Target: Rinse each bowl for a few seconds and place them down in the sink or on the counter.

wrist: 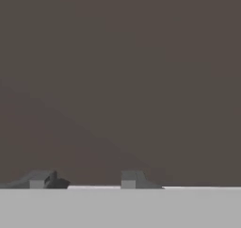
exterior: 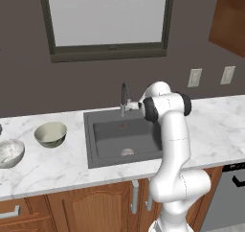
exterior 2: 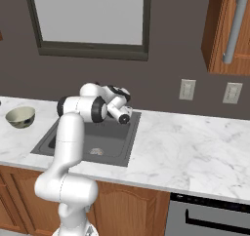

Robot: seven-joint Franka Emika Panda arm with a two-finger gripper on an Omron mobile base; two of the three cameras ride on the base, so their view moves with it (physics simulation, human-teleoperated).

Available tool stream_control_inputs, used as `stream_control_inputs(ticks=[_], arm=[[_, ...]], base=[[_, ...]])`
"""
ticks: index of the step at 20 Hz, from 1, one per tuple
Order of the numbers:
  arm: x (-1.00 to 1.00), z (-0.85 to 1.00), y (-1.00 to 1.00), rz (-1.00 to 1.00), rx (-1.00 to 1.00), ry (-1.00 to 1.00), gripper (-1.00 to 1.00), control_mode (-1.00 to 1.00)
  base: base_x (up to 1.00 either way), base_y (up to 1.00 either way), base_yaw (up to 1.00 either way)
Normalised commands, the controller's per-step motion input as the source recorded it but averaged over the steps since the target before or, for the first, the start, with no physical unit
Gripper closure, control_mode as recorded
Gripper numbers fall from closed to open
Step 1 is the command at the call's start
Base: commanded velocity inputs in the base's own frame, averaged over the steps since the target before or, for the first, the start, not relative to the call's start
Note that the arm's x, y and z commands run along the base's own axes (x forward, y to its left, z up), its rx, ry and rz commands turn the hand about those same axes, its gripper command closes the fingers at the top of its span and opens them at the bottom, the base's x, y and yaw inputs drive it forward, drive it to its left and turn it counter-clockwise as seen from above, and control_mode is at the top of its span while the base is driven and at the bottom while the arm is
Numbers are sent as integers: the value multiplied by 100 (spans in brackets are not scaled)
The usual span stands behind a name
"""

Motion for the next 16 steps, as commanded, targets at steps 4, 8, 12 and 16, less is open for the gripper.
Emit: stream_control_inputs(ticks=[4,8,12,16], arm=[[20,-53,-20,-5,0,5,100,-100],[13,-51,-25,-5,0,4,100,-100],[7,-44,-33,-4,0,3,100,-100],[3,-38,-38,-2,0,3,100,-100]], base=[[0,0,0],[0,0,0],[0,0,0],[0,0,0]])
